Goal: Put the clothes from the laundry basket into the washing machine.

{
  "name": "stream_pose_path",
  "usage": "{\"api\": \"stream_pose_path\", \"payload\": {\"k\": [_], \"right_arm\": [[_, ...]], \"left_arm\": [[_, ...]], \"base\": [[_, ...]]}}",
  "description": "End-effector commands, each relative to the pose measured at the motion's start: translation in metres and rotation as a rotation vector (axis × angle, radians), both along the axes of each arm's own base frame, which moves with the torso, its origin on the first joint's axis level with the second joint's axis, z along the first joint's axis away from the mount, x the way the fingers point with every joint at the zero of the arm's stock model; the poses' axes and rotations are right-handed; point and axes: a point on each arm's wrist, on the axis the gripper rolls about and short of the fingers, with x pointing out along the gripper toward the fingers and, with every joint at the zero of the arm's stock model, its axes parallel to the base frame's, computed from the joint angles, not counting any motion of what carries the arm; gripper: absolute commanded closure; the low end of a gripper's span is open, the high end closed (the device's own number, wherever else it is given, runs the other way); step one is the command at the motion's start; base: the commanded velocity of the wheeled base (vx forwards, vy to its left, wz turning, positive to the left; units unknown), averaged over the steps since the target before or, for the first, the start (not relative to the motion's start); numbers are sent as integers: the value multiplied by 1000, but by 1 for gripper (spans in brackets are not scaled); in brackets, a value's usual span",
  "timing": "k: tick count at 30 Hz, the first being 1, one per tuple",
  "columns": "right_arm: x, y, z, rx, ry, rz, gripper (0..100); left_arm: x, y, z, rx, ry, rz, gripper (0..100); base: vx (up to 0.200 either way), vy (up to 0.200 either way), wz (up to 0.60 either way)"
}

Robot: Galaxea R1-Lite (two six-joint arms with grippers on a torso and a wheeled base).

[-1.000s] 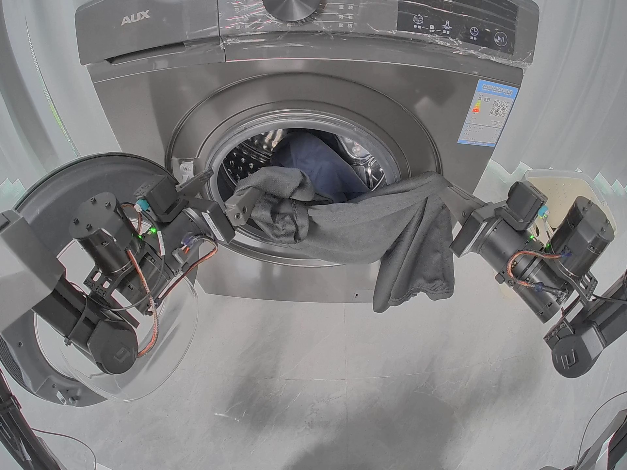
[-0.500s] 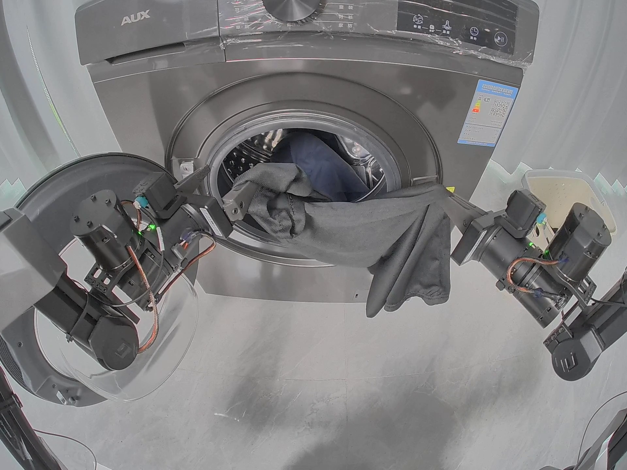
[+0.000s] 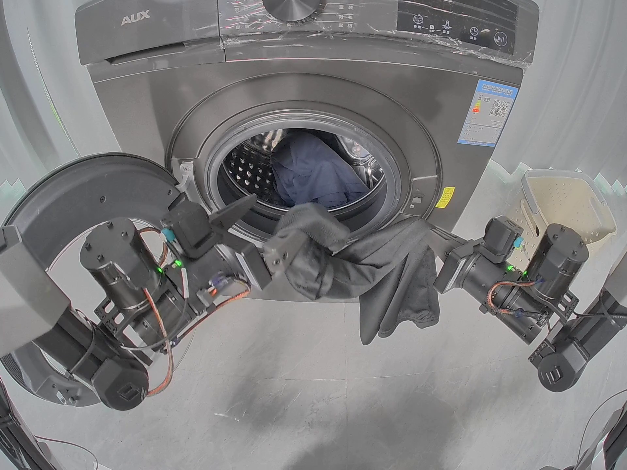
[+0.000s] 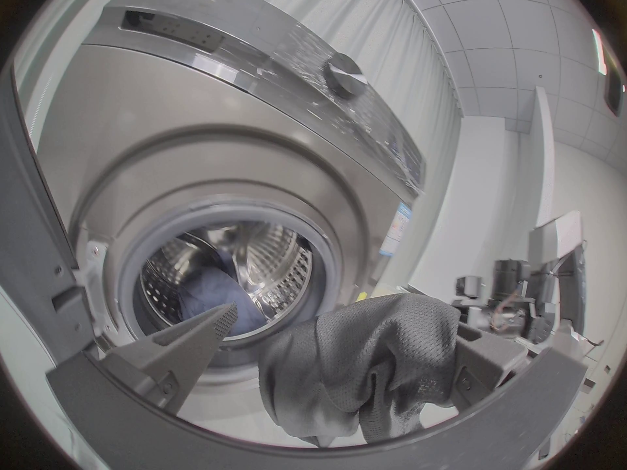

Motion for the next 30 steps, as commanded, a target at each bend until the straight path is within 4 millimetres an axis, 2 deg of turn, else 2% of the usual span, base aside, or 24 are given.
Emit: {"api": "stream_pose_path", "payload": {"k": [1, 2, 4, 5, 9, 11, 17, 20, 22, 25, 28, 30], "right_arm": [[6, 1, -15, -23, 44, -9, 100], [6, 1, -15, -23, 44, -9, 100], [6, 1, -19, -32, 60, -7, 100], [6, 1, -19, -32, 60, -7, 100], [4, 1, -21, -37, 66, -1, 100], [3, 2, -21, -38, 67, 2, 100], [-1, 2, -26, -51, 90, 8, 100], [-2, -1, -30, -60, 108, -3, 100], [-2, -8, -32, -69, 120, -28, 100], [0, -36, -41, -111, 163, -111, 100], [-1, -54, -50, -141, 203, -172, 100], [-1, -60, -55, -151, 226, -182, 100]], "left_arm": [[-20, -1, -23, 80, 78, -76, 0], [-20, -1, -23, 80, 78, -76, 0], [-18, 2, -43, 159, 112, -71, 0], [-18, 2, -43, 159, 112, -71, 0], [-4, 17, -74, 251, 186, 4, 0], [2, 20, -78, 259, 188, 29, 0], [14, 22, -70, 227, 159, 88, 0], [26, 23, -58, 175, 125, 143, 0], [32, 27, -55, 152, 118, 173, 0], [40, 34, -52, 136, 112, 212, 0], [44, 35, -48, 125, 96, 220, 0], [46, 37, -46, 118, 86, 230, 0]], "base": [[0, 0, 0], [0, 0, 0], [0, 0, 0], [0, 0, 0], [0, 0, 0], [0, 0, 0], [0, 0, 0], [0, 0, 0], [0, 0, 0], [0, 0, 0], [0, 0, 0], [0, 0, 0]]}}
